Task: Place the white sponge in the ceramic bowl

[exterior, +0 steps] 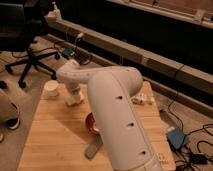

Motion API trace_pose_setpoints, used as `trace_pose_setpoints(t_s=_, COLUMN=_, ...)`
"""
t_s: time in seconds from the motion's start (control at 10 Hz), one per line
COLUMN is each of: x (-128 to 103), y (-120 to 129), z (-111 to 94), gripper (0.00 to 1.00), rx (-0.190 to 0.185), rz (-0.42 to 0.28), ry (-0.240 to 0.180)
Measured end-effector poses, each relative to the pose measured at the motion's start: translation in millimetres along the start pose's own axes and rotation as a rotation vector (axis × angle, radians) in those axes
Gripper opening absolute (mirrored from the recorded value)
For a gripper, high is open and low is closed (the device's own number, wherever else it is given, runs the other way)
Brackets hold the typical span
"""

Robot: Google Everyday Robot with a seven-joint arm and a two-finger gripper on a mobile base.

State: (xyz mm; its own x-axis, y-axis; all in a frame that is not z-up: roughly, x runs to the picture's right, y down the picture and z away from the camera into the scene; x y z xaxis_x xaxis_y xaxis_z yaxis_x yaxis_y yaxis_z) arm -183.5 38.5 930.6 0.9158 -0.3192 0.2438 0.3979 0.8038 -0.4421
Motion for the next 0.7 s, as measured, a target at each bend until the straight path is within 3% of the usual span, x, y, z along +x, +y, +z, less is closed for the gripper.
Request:
trace_pose_setpoints(t_s=0.2, x=28.1, y=10.0, z=-34.0, gripper=0.55, rx=0.059, rz=0.051, ry=0.032)
trace_pose_setpoints(t_s=0.4, x=50.0, y=40.4, z=-58.9, gripper=0.55, rx=0.08, rz=0.098, ry=0.058)
trace_pose_setpoints(t_s=0.5, x=51.9, y=50.1, z=-63.8, gripper=0.55, rx=0.079, rz=0.106, ry=0.063)
trace_pose_setpoints(t_s=0.7, x=56.6, y=99.9, z=-83.7, gripper=0.55, rx=0.06, rz=0.141, ry=0.084)
